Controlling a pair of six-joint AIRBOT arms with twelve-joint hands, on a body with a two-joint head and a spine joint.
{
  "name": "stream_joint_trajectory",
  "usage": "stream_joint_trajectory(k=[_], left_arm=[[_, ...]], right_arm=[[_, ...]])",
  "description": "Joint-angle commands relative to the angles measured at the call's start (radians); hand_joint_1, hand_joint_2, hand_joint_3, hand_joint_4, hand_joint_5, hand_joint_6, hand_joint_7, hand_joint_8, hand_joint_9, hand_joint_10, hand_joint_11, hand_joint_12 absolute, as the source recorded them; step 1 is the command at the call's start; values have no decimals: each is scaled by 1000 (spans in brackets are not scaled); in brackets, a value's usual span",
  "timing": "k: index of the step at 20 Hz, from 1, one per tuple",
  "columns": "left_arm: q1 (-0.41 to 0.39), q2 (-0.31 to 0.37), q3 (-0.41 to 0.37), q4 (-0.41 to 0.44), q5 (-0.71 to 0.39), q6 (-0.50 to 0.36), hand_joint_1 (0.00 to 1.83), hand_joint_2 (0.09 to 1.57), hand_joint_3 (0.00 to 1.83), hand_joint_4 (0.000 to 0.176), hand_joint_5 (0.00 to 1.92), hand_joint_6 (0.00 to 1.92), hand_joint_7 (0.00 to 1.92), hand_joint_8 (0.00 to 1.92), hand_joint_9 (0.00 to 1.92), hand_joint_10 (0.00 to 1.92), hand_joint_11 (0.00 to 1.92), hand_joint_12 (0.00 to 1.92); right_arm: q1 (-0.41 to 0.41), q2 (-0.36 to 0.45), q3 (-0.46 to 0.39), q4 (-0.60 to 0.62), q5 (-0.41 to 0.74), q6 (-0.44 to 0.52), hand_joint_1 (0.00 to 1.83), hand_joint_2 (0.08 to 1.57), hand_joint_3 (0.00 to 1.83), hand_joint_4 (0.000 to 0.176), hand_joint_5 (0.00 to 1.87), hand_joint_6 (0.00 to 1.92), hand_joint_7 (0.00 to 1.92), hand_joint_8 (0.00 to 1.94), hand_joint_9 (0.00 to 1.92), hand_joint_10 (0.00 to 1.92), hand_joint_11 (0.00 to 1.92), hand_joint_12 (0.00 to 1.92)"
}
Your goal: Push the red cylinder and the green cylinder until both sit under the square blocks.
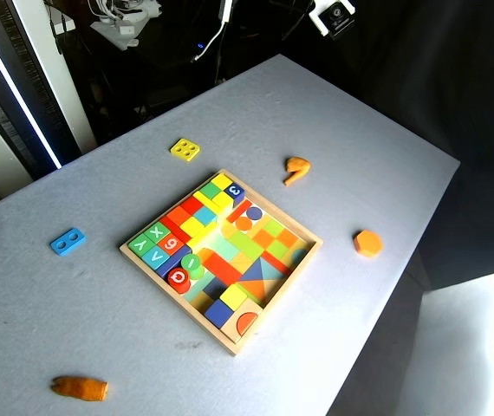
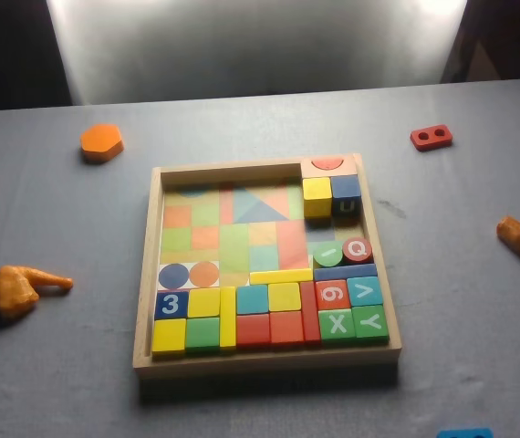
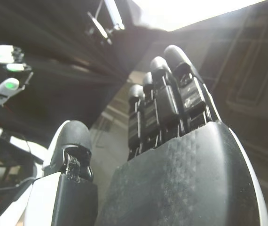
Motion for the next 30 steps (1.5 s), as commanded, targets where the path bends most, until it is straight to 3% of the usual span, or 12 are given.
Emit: stream_joint_trajectory(k=[1,3,7,16,17,19,21,23,25,26,29,30], left_arm=[[-10,5,-2,-31,-101,-2,292,1412,0,6,268,0,273,0,342,0,146,648],[-8,6,-3,-31,-101,-2,292,1412,0,6,268,0,273,0,342,0,145,650],[-13,-1,-2,-34,-101,-2,292,1412,0,6,268,0,273,0,342,0,144,654],[-13,-16,-5,-52,-117,-16,292,1412,0,6,268,0,273,0,342,0,141,659],[-12,-16,-6,-54,-117,-16,292,1412,0,6,268,0,273,0,342,0,141,660],[-11,-17,-7,-59,-117,-19,292,1412,0,6,268,0,273,0,342,0,141,661],[-11,-19,-7,-60,-117,-22,292,1412,0,6,268,0,273,0,342,0,140,662],[-11,-19,-7,-61,-117,-22,292,1412,0,6,268,0,273,0,342,0,140,662],[-11,-19,-7,-61,-117,-22,292,1412,0,6,268,0,273,0,342,0,140,663],[-11,-19,-7,-61,-117,-22,292,1412,0,6,268,0,273,0,342,0,140,663],[-11,-18,-8,-62,-117,-22,292,1412,0,6,268,0,273,0,342,0,139,664],[-11,-18,-8,-62,-117,-22,292,1412,0,6,268,0,273,0,342,0,139,665]], right_arm=[[10,11,0,31,111,9,687,1506,23,0,392,1921,789,1819,876,1827,729,1885],[11,11,-1,32,111,10,699,1506,12,0,396,1921,819,1786,891,1765,764,1803],[13,10,-1,32,110,14,739,1508,8,0,398,1921,794,1861,854,1914,722,1919],[11,9,-1,33,111,30,703,1504,3,0,402,1918,739,1835,806,1794,675,1844],[11,9,-1,33,112,30,923,1448,30,0,382,1852,606,1831,823,1814,687,1820],[11,8,-1,36,115,31,981,1206,516,0,409,1913,600,1849,843,1847,748,1811],[11,7,-1,37,115,32,731,1277,433,0,450,1921,677,1835,863,1766,797,1788],[11,7,-1,37,115,32,956,1197,531,31,463,1898,552,1869,837,1779,706,1872],[11,6,-1,37,115,32,1008,1111,644,21,500,1852,614,1850,854,1744,723,1827],[11,6,-1,37,115,32,812,1196,510,14,496,1861,684,1872,844,1740,681,1817],[11,6,-1,37,115,34,990,1143,602,30,489,1893,586,1828,847,1737,735,1855],[11,6,-1,37,115,34,1004,1128,616,15,488,1848,612,1846,813,1746,670,1908]])
